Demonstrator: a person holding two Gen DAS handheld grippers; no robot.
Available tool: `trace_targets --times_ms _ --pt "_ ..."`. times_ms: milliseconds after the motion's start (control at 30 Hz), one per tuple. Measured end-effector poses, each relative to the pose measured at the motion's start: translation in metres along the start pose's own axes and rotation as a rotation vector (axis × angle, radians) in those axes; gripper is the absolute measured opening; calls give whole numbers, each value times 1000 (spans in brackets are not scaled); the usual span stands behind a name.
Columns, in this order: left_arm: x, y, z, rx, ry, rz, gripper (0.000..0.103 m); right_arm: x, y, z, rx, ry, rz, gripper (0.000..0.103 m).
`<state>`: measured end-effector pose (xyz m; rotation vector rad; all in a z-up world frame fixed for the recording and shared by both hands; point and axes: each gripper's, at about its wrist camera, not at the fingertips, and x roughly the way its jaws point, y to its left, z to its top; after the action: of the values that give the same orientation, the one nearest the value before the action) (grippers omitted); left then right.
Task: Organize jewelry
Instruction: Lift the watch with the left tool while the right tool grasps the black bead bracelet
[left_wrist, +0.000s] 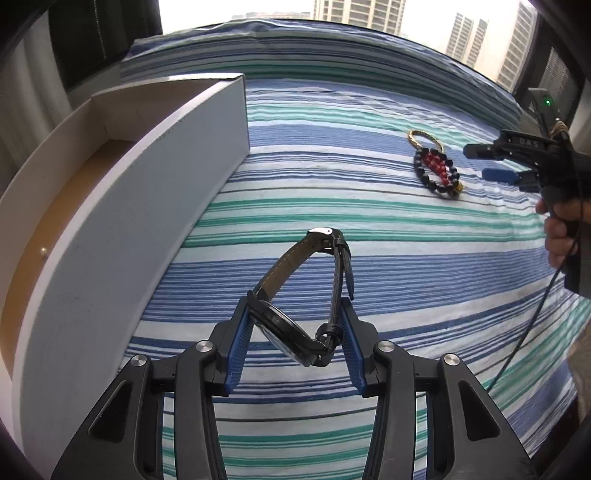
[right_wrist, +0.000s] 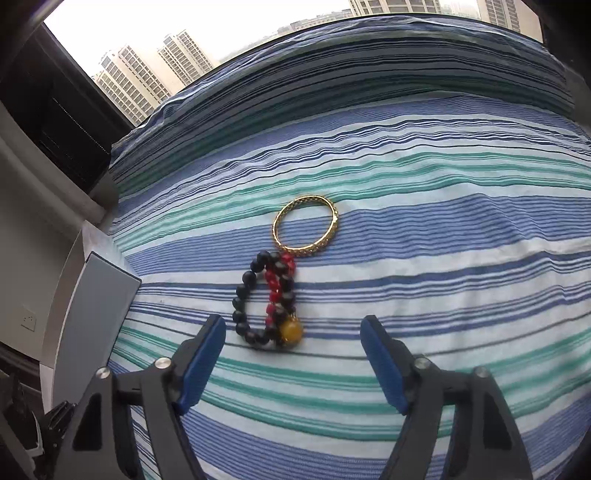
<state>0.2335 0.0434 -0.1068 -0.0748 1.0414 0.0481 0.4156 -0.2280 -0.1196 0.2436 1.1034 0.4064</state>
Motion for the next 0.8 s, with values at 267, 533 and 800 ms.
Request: trace_targets --times_ms 267,533,800 --pt "2 11 2 -20 -4 33 46 53 15 17 -54 69 -46 40" --pt "1 11 1 -15 -7 33 46 27 26 13 -77 28 -44 12" --pt "-16 17 -11 -26 -12 11 46 -43 48 3 -125 -33 0 12"
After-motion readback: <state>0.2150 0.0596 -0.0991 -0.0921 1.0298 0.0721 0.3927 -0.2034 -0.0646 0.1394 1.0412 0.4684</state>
